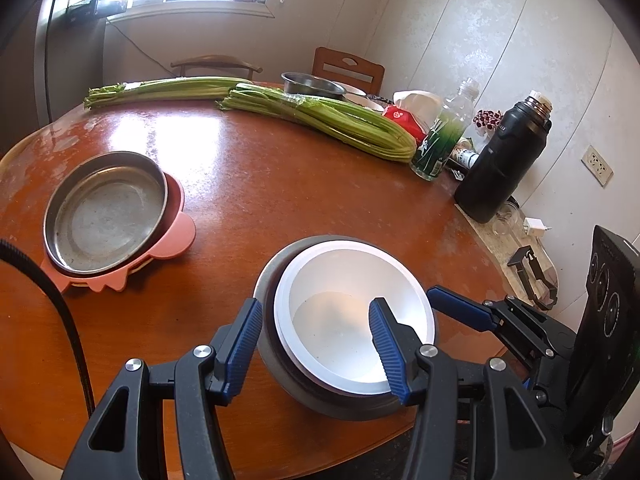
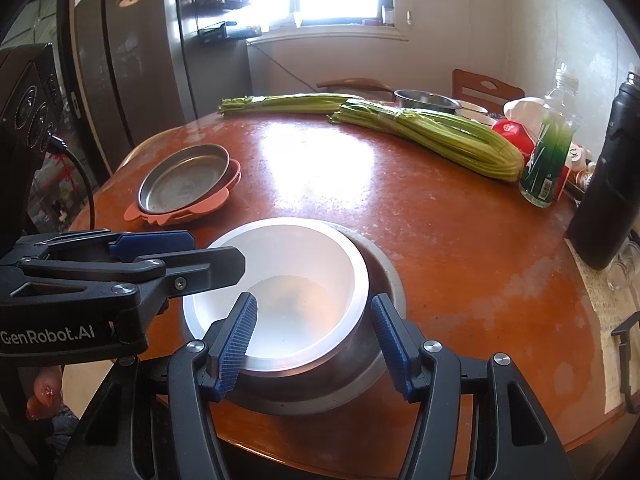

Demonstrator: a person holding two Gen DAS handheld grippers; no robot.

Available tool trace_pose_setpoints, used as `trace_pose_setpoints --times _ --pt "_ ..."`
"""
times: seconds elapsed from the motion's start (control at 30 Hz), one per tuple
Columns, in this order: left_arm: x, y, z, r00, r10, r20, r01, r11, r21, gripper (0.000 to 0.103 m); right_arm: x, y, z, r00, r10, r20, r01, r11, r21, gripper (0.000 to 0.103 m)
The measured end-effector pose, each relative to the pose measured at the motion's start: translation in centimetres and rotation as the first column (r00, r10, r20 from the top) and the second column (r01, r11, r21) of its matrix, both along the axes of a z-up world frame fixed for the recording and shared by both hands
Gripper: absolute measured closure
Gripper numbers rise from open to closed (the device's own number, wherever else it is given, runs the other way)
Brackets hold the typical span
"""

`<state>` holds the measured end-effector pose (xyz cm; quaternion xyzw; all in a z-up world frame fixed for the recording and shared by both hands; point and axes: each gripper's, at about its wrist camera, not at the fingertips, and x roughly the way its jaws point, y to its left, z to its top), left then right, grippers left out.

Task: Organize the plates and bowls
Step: 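Open the left gripper and withdraw from the cups, then grasp the silver bowl rim with the left gripper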

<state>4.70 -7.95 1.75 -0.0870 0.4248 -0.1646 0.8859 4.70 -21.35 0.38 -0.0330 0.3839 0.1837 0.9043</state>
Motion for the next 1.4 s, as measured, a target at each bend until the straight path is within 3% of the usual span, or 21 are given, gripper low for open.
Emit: trace_pose_setpoints --times 0.4,0.73,1.4 --pt "-0.2 0.3 0.2 0.999 0.035 0.033 -0.037 0.998 0.055 0.048 0.3 -1.2 0.4 0.999 -0.050 -0.002 0.050 0.998 0.030 0.040" --pt "-0.3 0.6 0.0 0.998 0.052 0.031 -0.054 0.996 0.076 0.048 0.8 -2.5 0.3 0.995 -0.099 -0.017 0.100 0.993 0.061 0.033" --pt "1.8 0.0 -3.4 0.997 0.024 -0.080 -0.023 0.999 0.023 0.047 2.2 -3.2 -2.5 0.981 -0.084 -0.176 0.111 0.982 0.153 0.031"
